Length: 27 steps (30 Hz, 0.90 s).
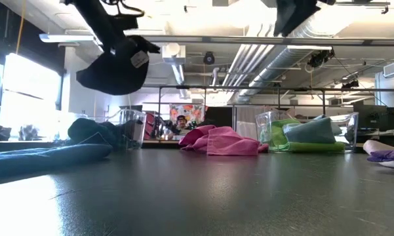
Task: Sort towels by color in basket
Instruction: Put the black kitchen towel into the left transparent bin
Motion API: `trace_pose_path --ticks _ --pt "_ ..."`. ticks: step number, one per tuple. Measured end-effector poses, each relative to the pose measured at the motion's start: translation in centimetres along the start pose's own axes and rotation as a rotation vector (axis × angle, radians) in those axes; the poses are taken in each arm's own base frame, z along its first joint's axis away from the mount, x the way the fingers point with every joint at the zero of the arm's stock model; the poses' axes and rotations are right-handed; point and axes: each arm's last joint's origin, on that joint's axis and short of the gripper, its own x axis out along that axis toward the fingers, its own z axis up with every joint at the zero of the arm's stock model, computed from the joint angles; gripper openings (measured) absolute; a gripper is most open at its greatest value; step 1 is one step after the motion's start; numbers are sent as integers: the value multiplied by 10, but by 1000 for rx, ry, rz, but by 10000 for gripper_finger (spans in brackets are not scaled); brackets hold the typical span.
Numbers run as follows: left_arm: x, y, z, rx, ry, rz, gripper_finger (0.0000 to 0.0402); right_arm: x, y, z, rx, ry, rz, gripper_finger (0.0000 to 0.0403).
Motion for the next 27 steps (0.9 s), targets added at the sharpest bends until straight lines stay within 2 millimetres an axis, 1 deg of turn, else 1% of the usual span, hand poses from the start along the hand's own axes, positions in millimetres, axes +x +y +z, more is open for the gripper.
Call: trace_pose_path --ticks 3,6,9,12,15,17,19,21,23,27 --pt "17 14 1 120 99 39 3 10 -14 7 -98 -20 -127 128" --pt "38 19 -5 230 237 36 3 24 -26 17 -192 -28 -228 128" --pt "61 13 -17 333 368 -21 3 39 -39 26 -281 -6 -317 128" --pt "80 3 -29 395 487 -84 3 53 -54 34 -329 29 -395 128" --pt "97 -8 -37 445 561 -120 11 61 -69 38 -344 42 -470 128" --pt "106 -14 -40 517 585 -147 25 63 -80 39 -317 38 -501 128" --pt "110 -18 -44 580 616 -176 45 63 -89 40 -271 25 -511 128" --pt "108 -18 -46 600 639 -192 71 62 -96 40 -236 22 -494 128" --pt "104 -12 -42 558 656 -194 98 60 -102 38 -208 13 -456 128" --pt "94 10 -27 438 652 -197 145 61 -107 33 -152 -7 -339 128"
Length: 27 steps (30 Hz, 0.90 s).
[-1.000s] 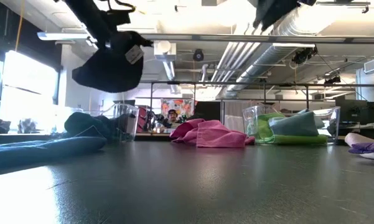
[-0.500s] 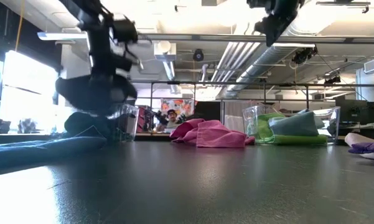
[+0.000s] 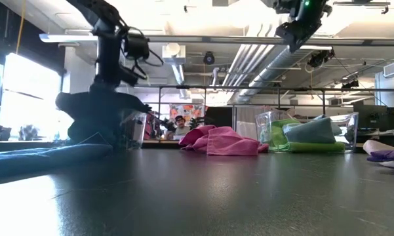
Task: Sort towels by color in basket
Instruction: Put the black kitchen towel into the left transparent bin
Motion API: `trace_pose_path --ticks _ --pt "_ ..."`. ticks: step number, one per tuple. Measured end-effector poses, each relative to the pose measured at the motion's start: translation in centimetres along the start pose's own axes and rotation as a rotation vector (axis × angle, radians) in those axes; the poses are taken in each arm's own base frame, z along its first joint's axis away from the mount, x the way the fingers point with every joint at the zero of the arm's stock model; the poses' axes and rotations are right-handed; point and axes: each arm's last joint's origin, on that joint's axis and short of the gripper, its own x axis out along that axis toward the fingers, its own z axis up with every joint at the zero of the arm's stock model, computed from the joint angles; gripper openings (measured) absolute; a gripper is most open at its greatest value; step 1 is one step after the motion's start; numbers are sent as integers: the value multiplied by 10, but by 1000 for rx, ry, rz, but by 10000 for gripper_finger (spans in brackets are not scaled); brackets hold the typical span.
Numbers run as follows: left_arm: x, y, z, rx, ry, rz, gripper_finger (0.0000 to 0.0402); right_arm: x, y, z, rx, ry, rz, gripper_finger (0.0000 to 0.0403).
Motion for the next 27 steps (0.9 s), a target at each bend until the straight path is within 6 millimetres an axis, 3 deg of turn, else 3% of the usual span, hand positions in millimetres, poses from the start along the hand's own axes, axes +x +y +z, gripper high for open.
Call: trace_pose_path --ticks 5,9,16,23,27 --pt "-29 27 -7 -352 -45 -109 162 7 6 -8 -3 -45 149 128" --pt "-27 34 -14 -519 -62 -291 148 14 14 -11 -31 -78 246 128" --pt "24 35 -19 -600 -23 -251 95 17 21 -6 -19 -122 373 128" --pt "80 32 -29 -623 65 -264 52 17 22 -5 -6 -126 397 128" --pt "105 30 -25 -597 77 -271 33 17 22 -3 -39 -148 397 128"
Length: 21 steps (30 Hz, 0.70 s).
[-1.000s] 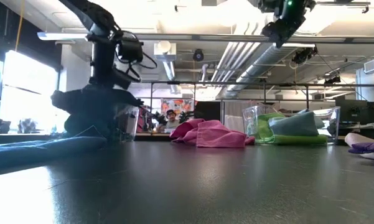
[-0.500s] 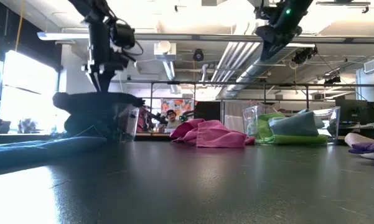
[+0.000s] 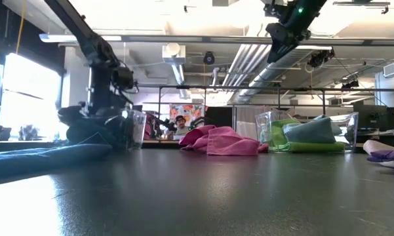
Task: Sort towels by color in basket
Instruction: Put the black kitchen towel into the left transparent bin
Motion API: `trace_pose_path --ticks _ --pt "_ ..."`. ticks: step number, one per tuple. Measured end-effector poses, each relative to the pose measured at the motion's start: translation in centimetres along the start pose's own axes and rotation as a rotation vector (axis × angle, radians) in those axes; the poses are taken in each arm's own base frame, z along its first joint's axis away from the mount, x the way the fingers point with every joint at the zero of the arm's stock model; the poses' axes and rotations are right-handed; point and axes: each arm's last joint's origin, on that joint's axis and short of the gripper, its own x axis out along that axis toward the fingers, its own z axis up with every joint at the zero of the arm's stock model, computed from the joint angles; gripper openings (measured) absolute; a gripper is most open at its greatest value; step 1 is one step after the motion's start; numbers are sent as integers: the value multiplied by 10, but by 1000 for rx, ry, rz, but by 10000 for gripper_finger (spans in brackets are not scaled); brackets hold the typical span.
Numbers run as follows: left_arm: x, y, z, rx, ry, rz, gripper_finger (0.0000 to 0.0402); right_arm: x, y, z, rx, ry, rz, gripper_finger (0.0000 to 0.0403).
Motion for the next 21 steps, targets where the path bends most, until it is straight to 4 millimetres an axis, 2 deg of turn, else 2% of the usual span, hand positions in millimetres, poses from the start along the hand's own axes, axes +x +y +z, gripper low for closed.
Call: trace_pose_path --ticks 2,4,8,12,16,19,21 --pt "8 -1 3 65 7 1 26 1 -1 1 -5 -2 -4 128" --pt "8 0 5 156 21 4 22 3 -4 2 17 -12 -13 128" --pt "-16 7 16 205 -26 9 26 7 -12 6 86 -33 -37 128" --pt "-54 15 22 74 -97 -50 35 10 -17 9 180 -53 -52 128" --pt "-83 13 9 -84 -120 -224 35 11 -19 10 241 -69 -53 128" --pt "-92 8 0 -158 -80 -335 26 12 -22 14 252 -95 -57 128" --pt "-91 5 -3 -169 -33 -334 18 15 -26 17 247 -122 -71 128"
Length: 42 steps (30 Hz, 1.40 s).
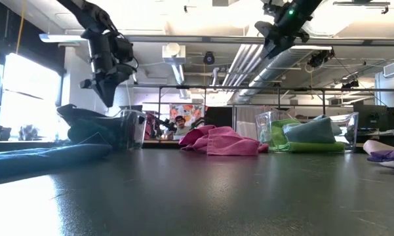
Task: Sort towels by color in basket
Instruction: Put the black kitchen towel into the left transparent bin
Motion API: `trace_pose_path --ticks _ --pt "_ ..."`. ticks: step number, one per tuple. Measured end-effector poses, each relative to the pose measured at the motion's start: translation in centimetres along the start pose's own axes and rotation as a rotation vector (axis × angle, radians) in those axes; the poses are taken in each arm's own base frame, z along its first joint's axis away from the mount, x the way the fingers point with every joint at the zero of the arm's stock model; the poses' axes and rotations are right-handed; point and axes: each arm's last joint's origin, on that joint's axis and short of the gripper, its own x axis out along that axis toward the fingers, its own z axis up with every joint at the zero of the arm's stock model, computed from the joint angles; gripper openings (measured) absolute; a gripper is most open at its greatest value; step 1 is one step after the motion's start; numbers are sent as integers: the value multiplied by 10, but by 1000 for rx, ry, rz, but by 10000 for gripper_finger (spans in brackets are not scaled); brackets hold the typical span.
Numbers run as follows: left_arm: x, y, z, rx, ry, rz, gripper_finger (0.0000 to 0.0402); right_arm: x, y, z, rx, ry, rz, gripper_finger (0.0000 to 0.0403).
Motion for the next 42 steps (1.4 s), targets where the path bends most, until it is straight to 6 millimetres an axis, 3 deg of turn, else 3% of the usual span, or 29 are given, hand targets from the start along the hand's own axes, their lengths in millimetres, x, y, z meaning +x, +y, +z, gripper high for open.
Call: trace_pose_path --ticks 5,14,16,20,28,31,35,42 --pt "21 1 8 -7 47 72 1 8 -12 13 33 -86 0 128" --pt "99 16 29 19 207 80 1 16 -27 12 18 -53 -46 128" --pt "109 17 31 47 242 72 1 18 -31 11 17 -49 -68 128" --pt "96 15 23 50 379 73 0 20 -36 12 30 -46 -100 128" --pt "-2 5 1 8 237 74 0 42 -53 20 -74 -86 -171 128" --pt "-21 6 -12 -84 231 77 0 49 -59 22 -45 -112 -128 128" --pt "-12 14 -17 -145 258 93 0 56 -62 25 -24 -140 -77 128" --pt "54 32 -4 -95 282 309 0 57 -59 24 47 -134 -48 128"
